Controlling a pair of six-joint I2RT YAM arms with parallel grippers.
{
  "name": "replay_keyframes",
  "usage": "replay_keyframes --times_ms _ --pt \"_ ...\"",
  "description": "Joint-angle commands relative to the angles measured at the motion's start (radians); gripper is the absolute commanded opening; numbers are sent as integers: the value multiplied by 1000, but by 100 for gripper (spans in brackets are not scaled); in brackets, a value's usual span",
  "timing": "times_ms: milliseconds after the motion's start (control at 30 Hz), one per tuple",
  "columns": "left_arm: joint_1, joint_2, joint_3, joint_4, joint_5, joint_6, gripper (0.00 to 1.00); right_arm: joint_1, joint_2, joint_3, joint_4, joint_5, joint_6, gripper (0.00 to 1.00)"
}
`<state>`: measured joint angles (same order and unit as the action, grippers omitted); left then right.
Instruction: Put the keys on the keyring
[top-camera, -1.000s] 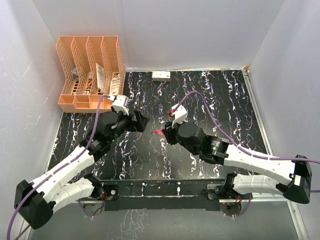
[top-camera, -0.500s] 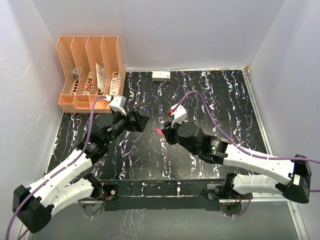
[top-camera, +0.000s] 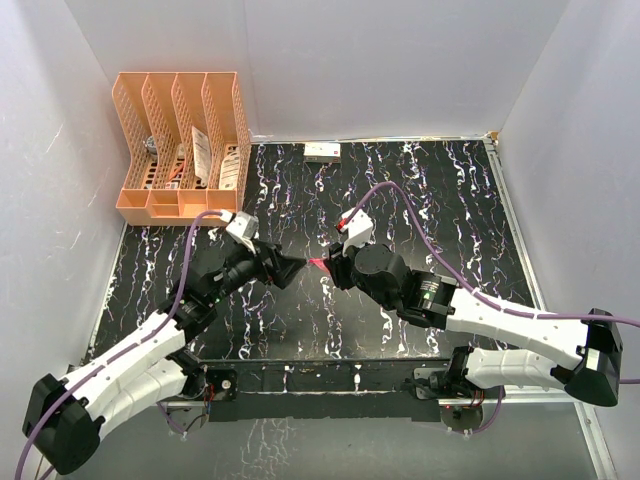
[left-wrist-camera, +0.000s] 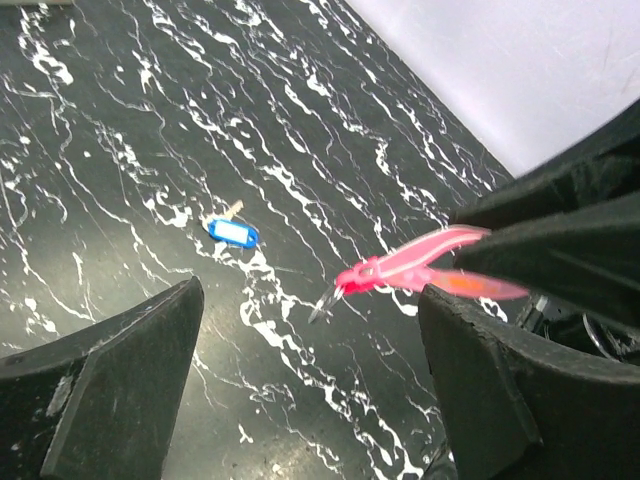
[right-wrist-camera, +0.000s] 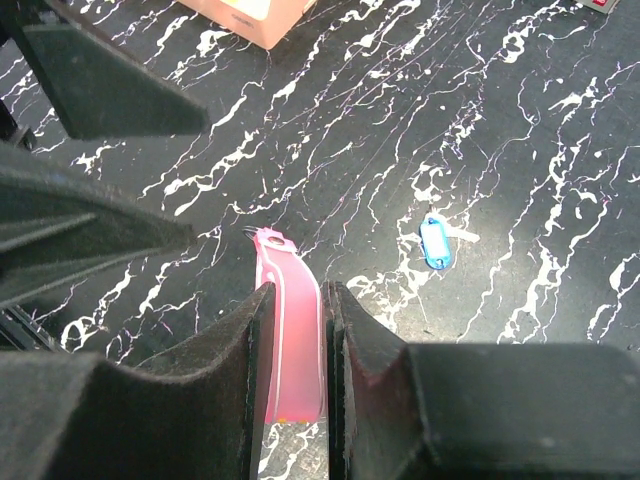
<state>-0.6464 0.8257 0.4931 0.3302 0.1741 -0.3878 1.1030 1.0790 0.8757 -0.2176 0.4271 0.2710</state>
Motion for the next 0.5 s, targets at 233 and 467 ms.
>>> replay_keyframes --times_ms 233,467 --pt "-4 -131 -70 70 130 106 85 -2 -11 103 -8 42 17 23" --pt "-4 -63 -84 93 169 172 76 -2 -12 99 -5 20 28 23"
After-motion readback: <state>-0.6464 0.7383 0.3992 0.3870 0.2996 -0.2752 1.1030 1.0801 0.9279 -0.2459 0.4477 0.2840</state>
